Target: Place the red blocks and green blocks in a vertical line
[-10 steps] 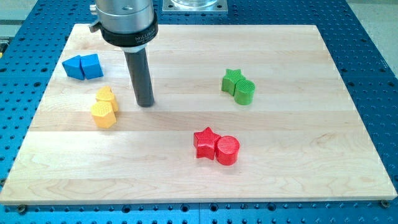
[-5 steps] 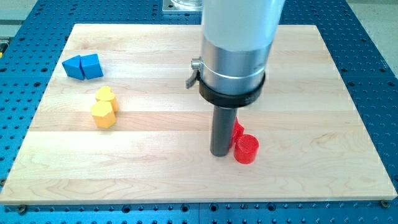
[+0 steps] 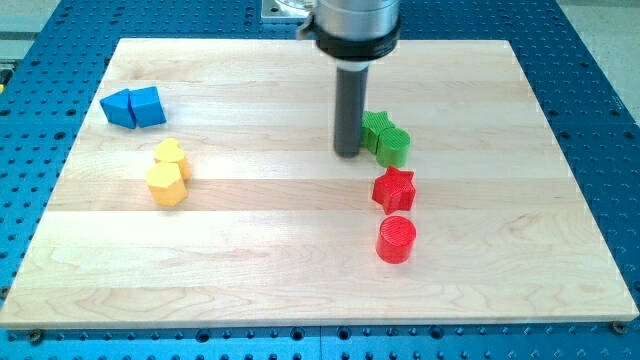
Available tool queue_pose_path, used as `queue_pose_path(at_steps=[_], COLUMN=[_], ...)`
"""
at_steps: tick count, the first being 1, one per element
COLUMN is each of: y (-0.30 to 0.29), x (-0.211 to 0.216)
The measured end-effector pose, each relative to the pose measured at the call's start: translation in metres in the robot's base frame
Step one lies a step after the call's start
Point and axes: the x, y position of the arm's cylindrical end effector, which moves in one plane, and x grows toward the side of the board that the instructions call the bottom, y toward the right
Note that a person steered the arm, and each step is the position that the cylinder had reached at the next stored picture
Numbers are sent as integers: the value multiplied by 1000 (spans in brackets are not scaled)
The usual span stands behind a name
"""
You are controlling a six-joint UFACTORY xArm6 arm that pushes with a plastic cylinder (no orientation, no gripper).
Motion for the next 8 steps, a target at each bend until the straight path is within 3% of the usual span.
queue_pose_path(at_steps=[2, 3, 5, 7, 8], y=[17, 99, 109, 77, 58], x=[-59, -103, -21, -46, -81])
